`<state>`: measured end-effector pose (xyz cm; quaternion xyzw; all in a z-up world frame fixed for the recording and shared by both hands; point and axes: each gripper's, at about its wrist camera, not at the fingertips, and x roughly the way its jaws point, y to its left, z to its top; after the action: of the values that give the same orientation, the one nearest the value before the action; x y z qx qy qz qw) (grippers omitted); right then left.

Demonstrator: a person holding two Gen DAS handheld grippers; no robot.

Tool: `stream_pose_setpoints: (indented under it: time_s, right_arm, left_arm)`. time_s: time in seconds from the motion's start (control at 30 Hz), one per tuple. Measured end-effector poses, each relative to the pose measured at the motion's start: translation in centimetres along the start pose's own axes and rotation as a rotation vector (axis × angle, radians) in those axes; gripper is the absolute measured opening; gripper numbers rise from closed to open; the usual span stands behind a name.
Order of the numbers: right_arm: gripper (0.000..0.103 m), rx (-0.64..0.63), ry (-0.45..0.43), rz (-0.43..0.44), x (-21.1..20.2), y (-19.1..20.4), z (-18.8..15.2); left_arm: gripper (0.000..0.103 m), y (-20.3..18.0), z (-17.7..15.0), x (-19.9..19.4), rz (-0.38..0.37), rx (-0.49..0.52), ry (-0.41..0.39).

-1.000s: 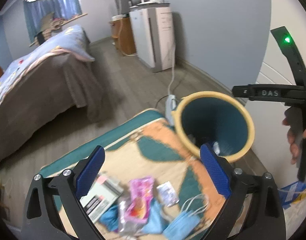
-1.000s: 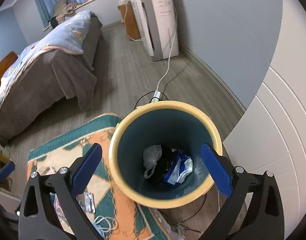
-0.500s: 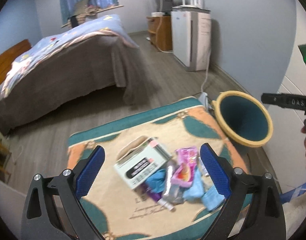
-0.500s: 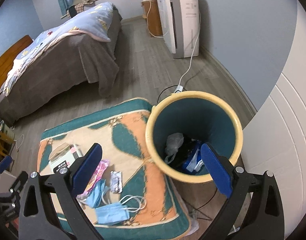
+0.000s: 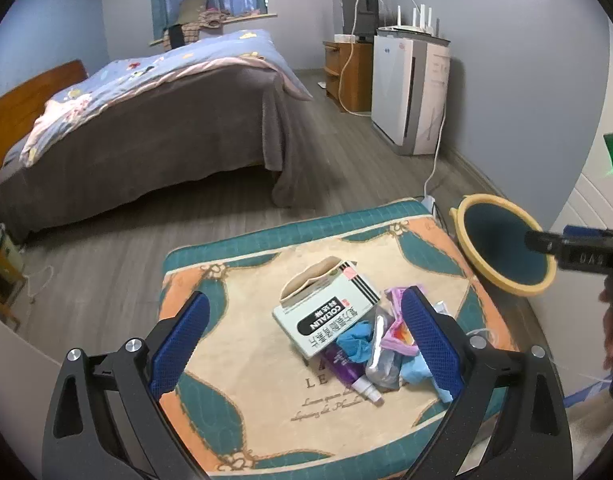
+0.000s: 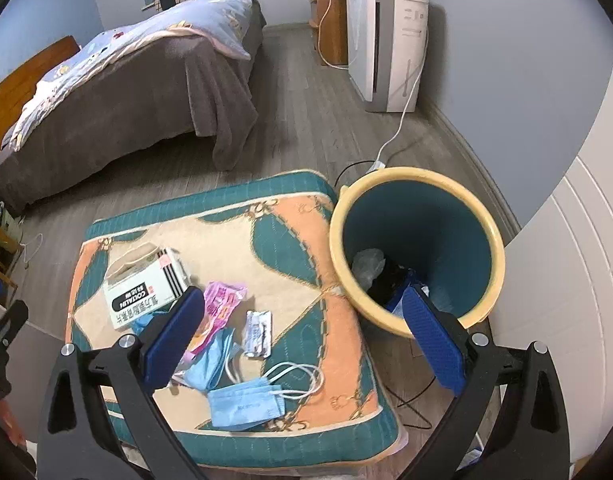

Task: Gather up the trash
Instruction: 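Move both tools back over the remaining trash on the cushion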

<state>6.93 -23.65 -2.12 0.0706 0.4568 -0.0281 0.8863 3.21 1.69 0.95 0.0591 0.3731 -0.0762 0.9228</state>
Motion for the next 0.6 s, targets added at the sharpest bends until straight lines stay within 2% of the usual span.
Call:
stream_pose_setpoints:
  time_s: [0.33,0.6]
  right_arm:
    - [0.097,-0.003,0.05,0.013,1.7,3.1,-3.5]
    - [0.097,-0.034,0.119,-0.004,4.4,3.5,-5.0]
  left_arm:
    - [0.095,-0.4,-0.6,0.7,-0.043,-0.014,0.012]
    - [0.096,-1.4,-1.5,2.4,-0.063,-0.014,0.07]
